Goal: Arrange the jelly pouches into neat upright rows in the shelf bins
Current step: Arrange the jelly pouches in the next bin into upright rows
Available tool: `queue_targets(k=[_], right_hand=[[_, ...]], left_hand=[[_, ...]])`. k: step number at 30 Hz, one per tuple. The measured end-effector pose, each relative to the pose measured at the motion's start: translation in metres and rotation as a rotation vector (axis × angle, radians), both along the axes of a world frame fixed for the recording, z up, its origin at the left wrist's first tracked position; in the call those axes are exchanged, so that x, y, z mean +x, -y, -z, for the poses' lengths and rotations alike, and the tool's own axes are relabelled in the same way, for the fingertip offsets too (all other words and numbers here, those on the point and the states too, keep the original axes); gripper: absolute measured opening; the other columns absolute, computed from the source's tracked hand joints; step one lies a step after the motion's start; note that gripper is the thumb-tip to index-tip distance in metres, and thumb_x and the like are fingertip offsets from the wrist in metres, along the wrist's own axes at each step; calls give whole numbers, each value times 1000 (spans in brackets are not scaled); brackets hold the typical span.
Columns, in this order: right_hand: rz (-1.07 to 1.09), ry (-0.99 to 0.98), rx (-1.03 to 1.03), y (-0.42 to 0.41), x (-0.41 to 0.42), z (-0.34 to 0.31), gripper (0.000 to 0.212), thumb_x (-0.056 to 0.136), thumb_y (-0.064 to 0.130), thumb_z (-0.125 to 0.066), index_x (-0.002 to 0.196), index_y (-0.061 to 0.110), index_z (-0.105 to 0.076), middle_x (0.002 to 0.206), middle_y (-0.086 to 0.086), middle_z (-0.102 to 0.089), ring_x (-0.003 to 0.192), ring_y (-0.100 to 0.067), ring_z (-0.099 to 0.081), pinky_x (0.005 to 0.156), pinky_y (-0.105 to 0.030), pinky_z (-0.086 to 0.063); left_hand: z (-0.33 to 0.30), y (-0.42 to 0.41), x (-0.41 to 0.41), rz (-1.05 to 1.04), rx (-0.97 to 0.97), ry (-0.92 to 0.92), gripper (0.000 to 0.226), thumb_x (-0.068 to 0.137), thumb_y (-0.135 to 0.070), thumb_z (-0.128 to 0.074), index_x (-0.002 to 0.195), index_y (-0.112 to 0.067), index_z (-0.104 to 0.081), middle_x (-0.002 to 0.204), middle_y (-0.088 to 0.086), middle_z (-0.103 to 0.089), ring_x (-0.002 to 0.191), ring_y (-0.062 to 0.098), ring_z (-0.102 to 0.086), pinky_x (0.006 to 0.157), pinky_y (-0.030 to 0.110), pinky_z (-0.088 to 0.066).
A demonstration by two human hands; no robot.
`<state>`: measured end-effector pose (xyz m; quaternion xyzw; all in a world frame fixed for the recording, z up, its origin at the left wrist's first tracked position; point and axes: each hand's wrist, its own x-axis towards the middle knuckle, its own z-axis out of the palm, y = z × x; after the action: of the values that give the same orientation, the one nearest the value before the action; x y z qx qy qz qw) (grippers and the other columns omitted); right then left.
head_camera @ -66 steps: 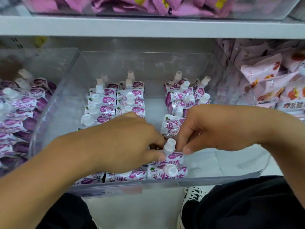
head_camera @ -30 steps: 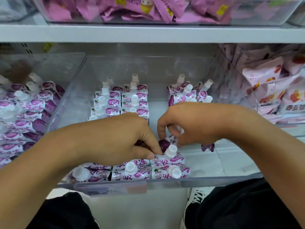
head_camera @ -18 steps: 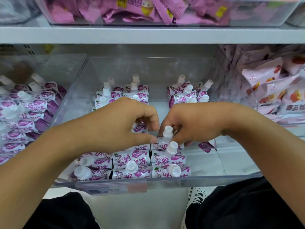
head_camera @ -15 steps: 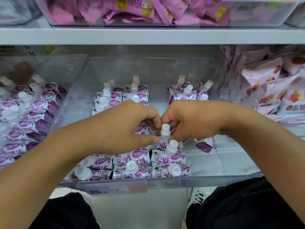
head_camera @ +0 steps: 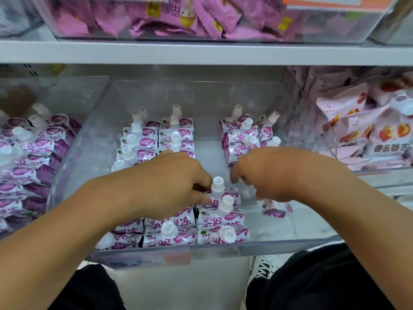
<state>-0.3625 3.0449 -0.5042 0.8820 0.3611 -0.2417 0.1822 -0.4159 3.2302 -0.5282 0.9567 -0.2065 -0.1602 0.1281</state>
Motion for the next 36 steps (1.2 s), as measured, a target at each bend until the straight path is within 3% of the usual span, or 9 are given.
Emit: queue_targets(k=[4,9,14,17,22,26,30,33,36], right_hand=[[-23,36,-73,-6,-10,-7,13,90,16,-69,94,17,-57,95,0,-59,88,-22,-63,73,-31,-52],[95,200,349,7,7,-39,40,90,43,-62,66,24,-36,71,5,-45,73,-25,-54,64,-37,-46],[73,99,557,-16,15,-10,20,95,38,-59,88,20,-53,91,0,-56,84,-21,-51,74,-35,-39],[149,-76,453,-20,20,1,27,96,38,-59,95,11,-61,94,-6,-62,88,-24,-58,79,-39,-48],[190,-188,384,-18,20,3,21,97,31,-58,86,13,-57,73,0,-53,66,-18,-50,59,-32,-42],[246,-260,428,-25,14,5,19,99,23,-52,86,10,-58,67,-3,-48,58,-18,-41,52,-29,-35],[273,-145,366,-14,16,-6,30,87,27,-73,113,14,-65,102,-3,-68,88,-22,-63,78,-34,-54],[162,67,78,-1,9,-10,53,79,36,-79,126,18,-62,124,0,-60,111,-21,-59,94,-36,-52],[170,-32,-151,-4,-4,-1,71,79,35,-80,138,14,-49,136,-3,-52,122,-24,-54,96,-35,-47]], left_hand=[[-3,-1,-2,-27,-55,-22,41,93,-45,-61,54,-37,-51,58,-3,-52,54,13,-48,56,26,-34],[-5,0,-3,-19,-6,-9,43,95,-47,-56,54,-35,-46,59,-8,-52,59,9,-48,56,19,-29],[-6,-2,-4,-2,-56,-11,39,95,-45,-57,57,-38,-47,62,-11,-53,61,6,-50,57,17,-30],[-3,-7,-6,-16,-74,2,14,94,-43,-60,91,-36,-71,83,-14,-69,73,2,-61,69,24,-48],[-12,-12,-6,-115,-178,345,21,82,-53,-64,87,-35,-73,79,-23,-70,74,-5,-61,72,22,-49],[-10,-6,4,-120,-123,272,33,89,-56,-55,112,-34,-63,102,-19,-69,95,2,-62,85,27,-49],[-3,3,11,-58,58,195,31,98,-48,-44,119,-29,-56,104,-14,-71,99,13,-61,88,26,-36],[-2,3,13,-67,66,174,24,98,-48,-44,112,-31,-53,100,-14,-69,96,17,-57,89,30,-36],[3,4,14,-102,24,163,17,97,-46,-46,103,-32,-53,94,-13,-69,90,16,-57,90,32,-39]])
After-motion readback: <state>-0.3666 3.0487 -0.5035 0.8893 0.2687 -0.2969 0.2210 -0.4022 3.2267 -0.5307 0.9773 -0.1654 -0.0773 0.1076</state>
